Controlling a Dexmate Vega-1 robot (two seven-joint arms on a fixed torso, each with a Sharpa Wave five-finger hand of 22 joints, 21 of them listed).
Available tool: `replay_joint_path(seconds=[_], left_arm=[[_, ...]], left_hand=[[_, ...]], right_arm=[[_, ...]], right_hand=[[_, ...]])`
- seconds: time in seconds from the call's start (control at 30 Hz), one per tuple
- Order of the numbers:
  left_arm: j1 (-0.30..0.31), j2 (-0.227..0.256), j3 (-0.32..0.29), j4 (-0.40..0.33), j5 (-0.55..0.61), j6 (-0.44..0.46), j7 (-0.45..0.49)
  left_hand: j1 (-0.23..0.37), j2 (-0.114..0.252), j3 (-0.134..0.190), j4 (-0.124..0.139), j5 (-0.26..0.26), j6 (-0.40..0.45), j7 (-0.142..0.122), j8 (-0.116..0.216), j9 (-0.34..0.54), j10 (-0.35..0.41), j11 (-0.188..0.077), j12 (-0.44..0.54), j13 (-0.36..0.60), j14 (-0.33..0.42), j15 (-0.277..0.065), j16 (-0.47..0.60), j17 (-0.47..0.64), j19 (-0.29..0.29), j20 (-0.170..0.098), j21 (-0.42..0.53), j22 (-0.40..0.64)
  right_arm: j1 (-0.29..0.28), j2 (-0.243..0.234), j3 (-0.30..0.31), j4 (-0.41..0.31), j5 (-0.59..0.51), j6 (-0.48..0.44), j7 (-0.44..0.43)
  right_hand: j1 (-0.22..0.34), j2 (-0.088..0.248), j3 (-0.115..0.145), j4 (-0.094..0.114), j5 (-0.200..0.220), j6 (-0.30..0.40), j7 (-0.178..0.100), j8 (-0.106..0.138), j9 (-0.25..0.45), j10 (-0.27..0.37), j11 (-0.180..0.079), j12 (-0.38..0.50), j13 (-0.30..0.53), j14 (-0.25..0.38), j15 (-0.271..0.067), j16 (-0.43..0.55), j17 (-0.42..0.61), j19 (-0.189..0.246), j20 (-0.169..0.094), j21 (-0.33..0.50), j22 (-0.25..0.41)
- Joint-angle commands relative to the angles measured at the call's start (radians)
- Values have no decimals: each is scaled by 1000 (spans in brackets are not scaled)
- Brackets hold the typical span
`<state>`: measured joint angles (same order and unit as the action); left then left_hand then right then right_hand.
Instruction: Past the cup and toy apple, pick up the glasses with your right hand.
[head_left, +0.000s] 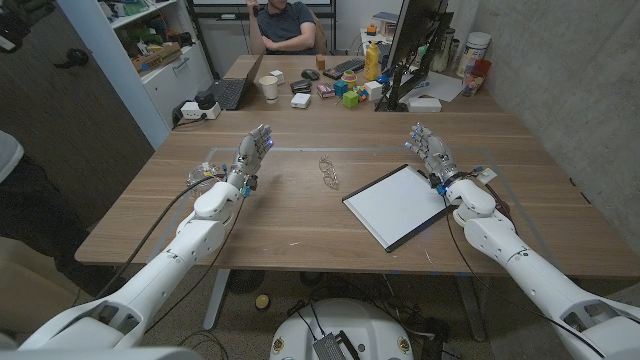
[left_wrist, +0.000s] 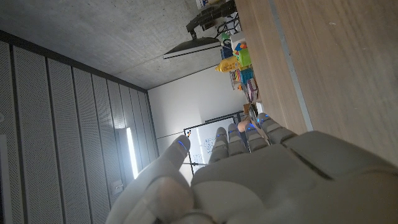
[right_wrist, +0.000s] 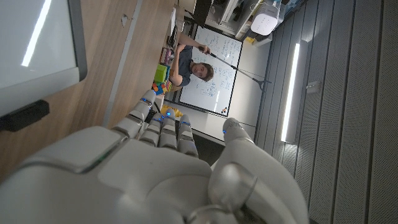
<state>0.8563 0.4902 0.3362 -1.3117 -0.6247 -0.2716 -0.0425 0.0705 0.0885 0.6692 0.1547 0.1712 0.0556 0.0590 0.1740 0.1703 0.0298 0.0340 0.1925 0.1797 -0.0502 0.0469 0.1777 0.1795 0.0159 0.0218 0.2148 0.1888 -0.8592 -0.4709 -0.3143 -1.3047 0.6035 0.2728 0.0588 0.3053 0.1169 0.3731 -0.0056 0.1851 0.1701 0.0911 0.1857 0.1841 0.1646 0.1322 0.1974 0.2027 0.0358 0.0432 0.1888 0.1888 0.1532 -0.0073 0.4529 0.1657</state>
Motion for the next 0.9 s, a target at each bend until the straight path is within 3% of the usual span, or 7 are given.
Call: replay_joint_path(seconds=[0.03, 0.47, 0.7, 0.9], left_arm=[[28, -61, -84, -12, 70, 39, -43], [42, -104, -143, -15, 124, 62, -67], [39, -118, -159, -5, 138, 63, -82], [37, -125, -168, 1, 146, 62, -93]], left_hand=[[0, 59, 6, 2, 7, -3, 8, 6, 5, 3, 2, 6, 5, -1, 8, 6, 2, 9, -2, 4, 2], [-2, 57, 4, 2, 7, -6, 8, 6, 5, 2, 3, 6, 5, -2, 9, 6, 2, 8, -2, 4, 2], [-3, 56, 3, 3, 7, -7, 7, 6, 5, 2, 4, 6, 5, -4, 9, 5, 2, 6, -1, 3, 2], [-4, 55, 2, 3, 7, -7, 8, 6, 5, 1, 3, 6, 5, -3, 9, 6, 2, 5, -1, 3, 2]], right_arm=[[-38, 107, 141, -23, -130, -64, 73], [-50, 177, 224, -70, -292, -115, 94], [-62, 192, 234, -110, -394, -151, 60], [-70, 208, 240, -137, -458, -158, 43]], right_hand=[[13, -1, 9, -4, 4, 5, 0, 4, 4, 8, 2, 6, 1, 1, 6, 7, 3, 7, 0, 2, 4], [27, -20, 5, -26, 0, -10, -6, 0, 3, -3, -1, 3, 1, 4, 16, 8, 0, 13, 12, -6, 4], [44, -58, -7, -59, -4, -16, -8, 2, 3, -4, -3, 4, 1, 40, 26, 18, -2, 58, 33, -4, 4], [47, -79, -17, -70, -4, -12, -7, 5, 4, -5, -2, 4, 1, 49, 31, 19, -2, 80, 37, -3, 4]])
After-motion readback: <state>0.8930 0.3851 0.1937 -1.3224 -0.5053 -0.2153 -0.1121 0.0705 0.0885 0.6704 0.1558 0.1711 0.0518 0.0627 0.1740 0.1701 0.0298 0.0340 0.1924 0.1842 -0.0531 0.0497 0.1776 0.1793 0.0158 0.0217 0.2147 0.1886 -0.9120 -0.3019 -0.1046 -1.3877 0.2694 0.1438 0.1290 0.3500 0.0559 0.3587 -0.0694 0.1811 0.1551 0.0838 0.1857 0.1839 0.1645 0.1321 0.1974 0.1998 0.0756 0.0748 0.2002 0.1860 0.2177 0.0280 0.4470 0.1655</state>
